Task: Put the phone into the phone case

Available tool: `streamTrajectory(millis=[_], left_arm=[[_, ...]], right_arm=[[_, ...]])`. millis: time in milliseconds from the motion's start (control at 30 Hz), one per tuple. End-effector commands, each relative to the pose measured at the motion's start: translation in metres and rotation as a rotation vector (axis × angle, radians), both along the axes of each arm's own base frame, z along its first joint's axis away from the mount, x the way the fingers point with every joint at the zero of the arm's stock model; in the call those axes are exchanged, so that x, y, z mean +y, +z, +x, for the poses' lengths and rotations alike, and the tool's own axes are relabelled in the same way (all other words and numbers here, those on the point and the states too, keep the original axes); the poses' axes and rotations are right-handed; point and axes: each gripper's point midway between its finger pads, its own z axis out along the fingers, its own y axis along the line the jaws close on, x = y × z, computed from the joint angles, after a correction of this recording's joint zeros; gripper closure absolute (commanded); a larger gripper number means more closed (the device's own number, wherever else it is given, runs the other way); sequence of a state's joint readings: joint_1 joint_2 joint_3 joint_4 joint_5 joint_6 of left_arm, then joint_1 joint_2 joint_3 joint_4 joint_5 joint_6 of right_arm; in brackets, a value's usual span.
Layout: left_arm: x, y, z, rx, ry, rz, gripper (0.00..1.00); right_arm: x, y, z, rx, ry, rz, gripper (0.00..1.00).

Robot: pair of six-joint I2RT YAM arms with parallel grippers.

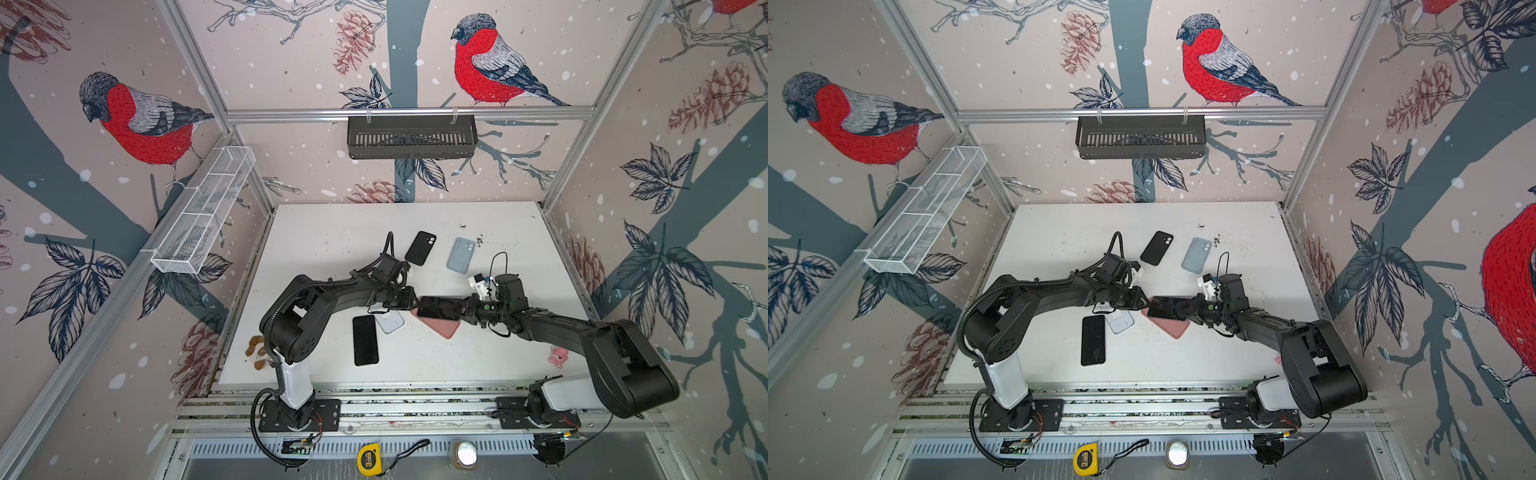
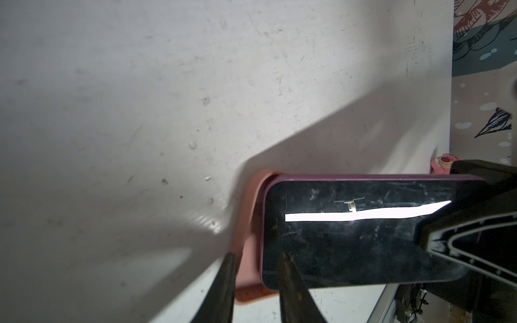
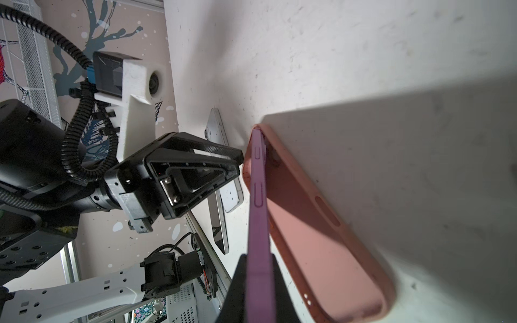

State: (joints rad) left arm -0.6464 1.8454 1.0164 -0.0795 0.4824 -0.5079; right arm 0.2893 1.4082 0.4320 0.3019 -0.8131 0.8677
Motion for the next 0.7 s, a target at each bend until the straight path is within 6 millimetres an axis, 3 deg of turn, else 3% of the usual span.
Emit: streamTrajectory(millis=[0,233,333,667], left_arm=[[-0.008,0.007,-0.004,-0.001,-0.021,-0.043,0.72],[-0.011,0.012,-0.004,-0.015,-0.021,-0.060,0.73],[-0.006,0.005,-0.010,0.001,-0.020,-0.045,0.73],[0.001,0.006,-0.006,-0.021,-0.021,-0.006,0.73]], right_arm=[[0.001,0.004,0.009,-0.006,-0.016,0.003,0.96],[0.006,0.013,0.021,-0.020,-0.002,0.014,0.96],[0.006,0.018,0.023,-0.029,0.007,0.012,0.96],[-0.012,0.026,0.018,-0.054,-0.007,-0.040,0.97]])
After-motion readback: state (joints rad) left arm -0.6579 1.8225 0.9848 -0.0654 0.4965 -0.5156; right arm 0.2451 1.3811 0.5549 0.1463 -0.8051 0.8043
